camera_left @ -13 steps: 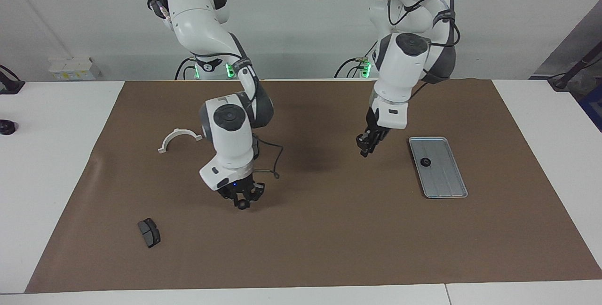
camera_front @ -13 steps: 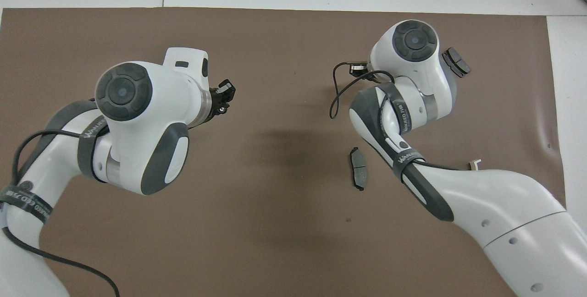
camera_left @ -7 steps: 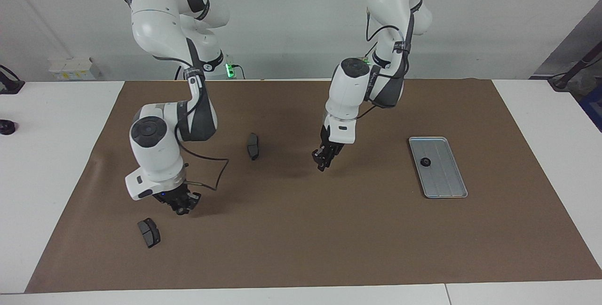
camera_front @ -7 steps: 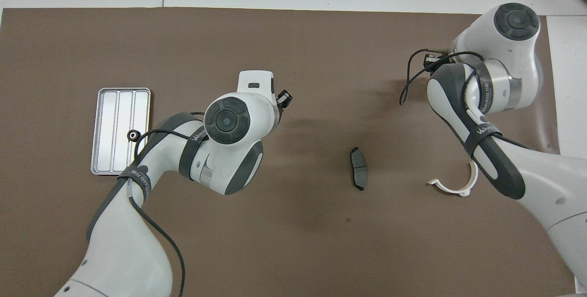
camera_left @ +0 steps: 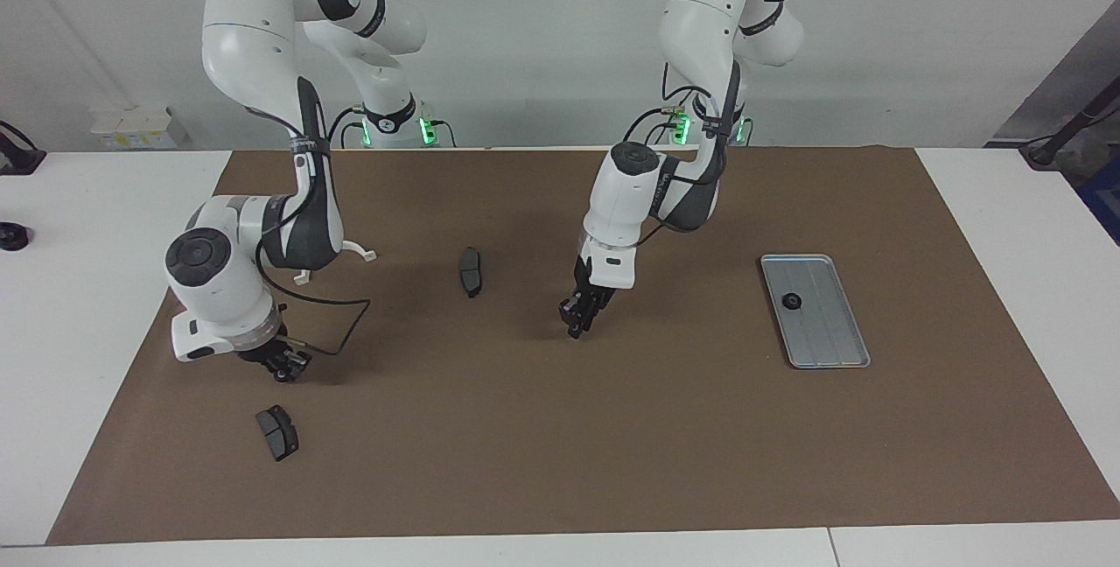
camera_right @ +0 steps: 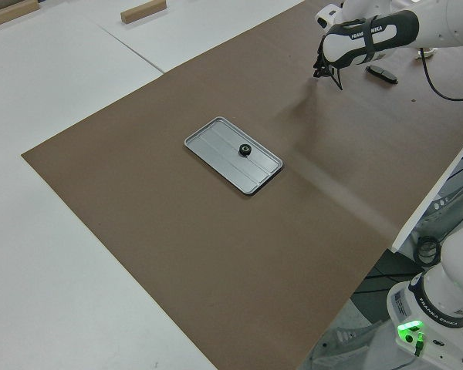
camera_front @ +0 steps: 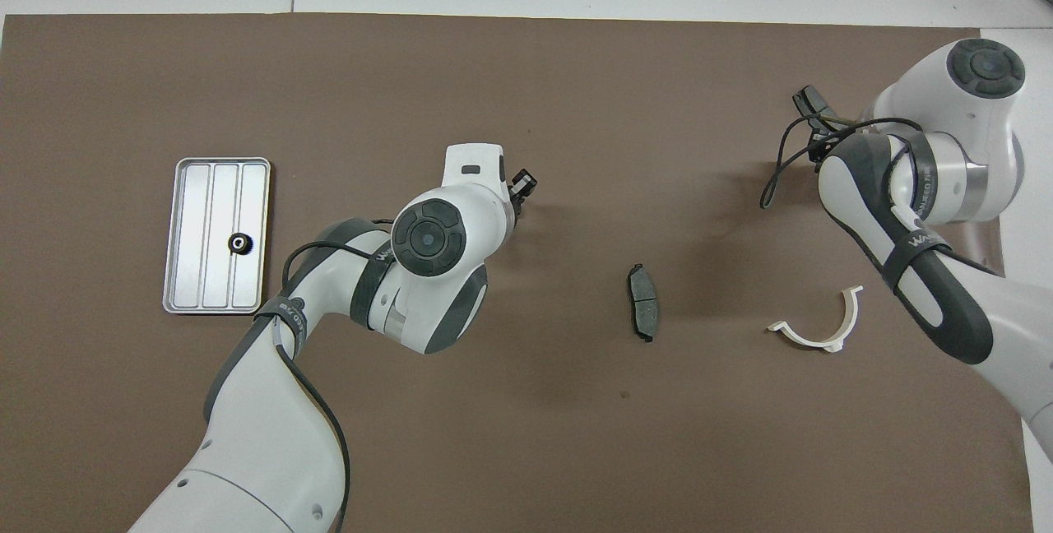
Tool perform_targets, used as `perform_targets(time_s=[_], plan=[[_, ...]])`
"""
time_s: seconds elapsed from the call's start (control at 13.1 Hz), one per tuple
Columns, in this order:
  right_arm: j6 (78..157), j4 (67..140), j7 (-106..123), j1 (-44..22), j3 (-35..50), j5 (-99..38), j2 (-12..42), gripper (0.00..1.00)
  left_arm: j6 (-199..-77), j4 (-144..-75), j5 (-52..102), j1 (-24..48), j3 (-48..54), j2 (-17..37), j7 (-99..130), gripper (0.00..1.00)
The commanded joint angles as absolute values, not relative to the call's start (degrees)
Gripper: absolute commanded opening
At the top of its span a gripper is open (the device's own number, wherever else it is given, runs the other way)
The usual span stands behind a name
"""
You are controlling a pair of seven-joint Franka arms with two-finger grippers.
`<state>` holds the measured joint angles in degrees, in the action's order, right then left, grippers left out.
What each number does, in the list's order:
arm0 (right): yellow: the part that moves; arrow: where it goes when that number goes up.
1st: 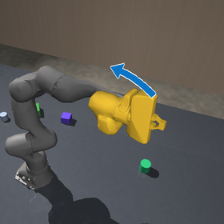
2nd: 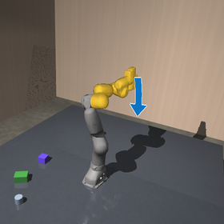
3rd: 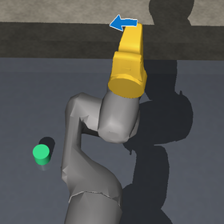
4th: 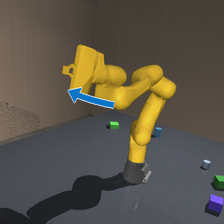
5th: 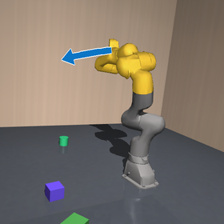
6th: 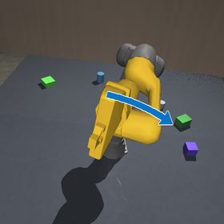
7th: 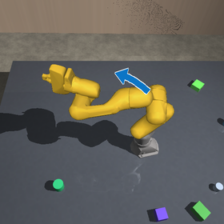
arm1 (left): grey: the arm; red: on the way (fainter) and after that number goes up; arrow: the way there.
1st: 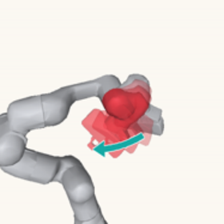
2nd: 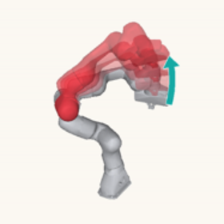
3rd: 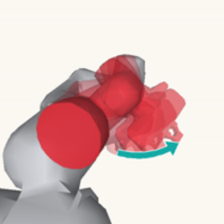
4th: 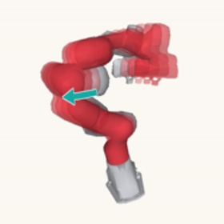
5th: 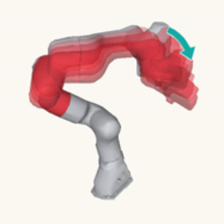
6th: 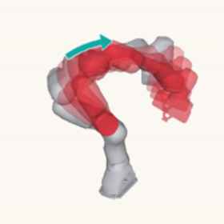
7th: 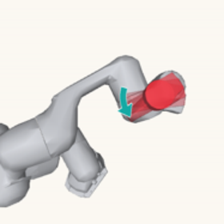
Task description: Place bearing gear from tray to pile
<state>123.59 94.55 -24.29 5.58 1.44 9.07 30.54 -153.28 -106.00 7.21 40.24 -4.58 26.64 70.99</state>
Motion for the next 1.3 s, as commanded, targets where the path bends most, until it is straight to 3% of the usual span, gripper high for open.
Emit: perform_targets(time_s=[0.0, 0.08, 0.15, 0.31, 0.54, 0.69, 0.99, 1.22], plan=[[124.54, 99.93, -27.33, 5.54, 2.2, 9.14, 26.9, 0.26, -144.37, -103.46, 8.0, 40.79, -6.32, 24.97, 71.98, 1.0], [124.37, 100.02, -27.25, 5.36, 2.2, 9.14, 26.81, 0.65, -139.62, -103.53, 7.91, 39.39, -7.46, 21.65, 71.81, 1.0], [124.45, 99.93, -27.33, 5.19, 2.2, 9.14, 26.81, 0.92, -135.48, -104.06, 7.82, 37.37, -7.82, 18.23, 71.46, 1.0], [124.72, 99.23, -27.16, 4.83, 2.55, 9.49, 26.11, 1.0, -126.6, -104.06, 7.56, 30.09, -7.74, 12.59, 66.66, 1.0], [126.55, 97.22, -26.98, -0.33, 2.64, 9.67, 25.31, 1.0, -116.13, -104.24, 7.56, 20.33, -7.73, 9.23, 53.39, 1.0], [134.43, 97.03, -27.16, -5.51, 2.64, 9.32, 25.92, 1.0, -114.87, -106.6, 7.56, 14.45, -7.82, 8.36, 43.47, 1.0], [143.15, 96.68, -27.16, -14.91, 2.72, 9.23, 27.24, 1.0, -129.51, -121.16, 4.14, 8.71, -8.0, 4.66, 40.78, 1.0], [144.49, 93.79, -29.87, -22.3, 2.72, 9.14, 30.4, 1.0, -138.76, -125.94, 4.13, 7.91, -8.0, 7.46, 40.78, 1.0]])
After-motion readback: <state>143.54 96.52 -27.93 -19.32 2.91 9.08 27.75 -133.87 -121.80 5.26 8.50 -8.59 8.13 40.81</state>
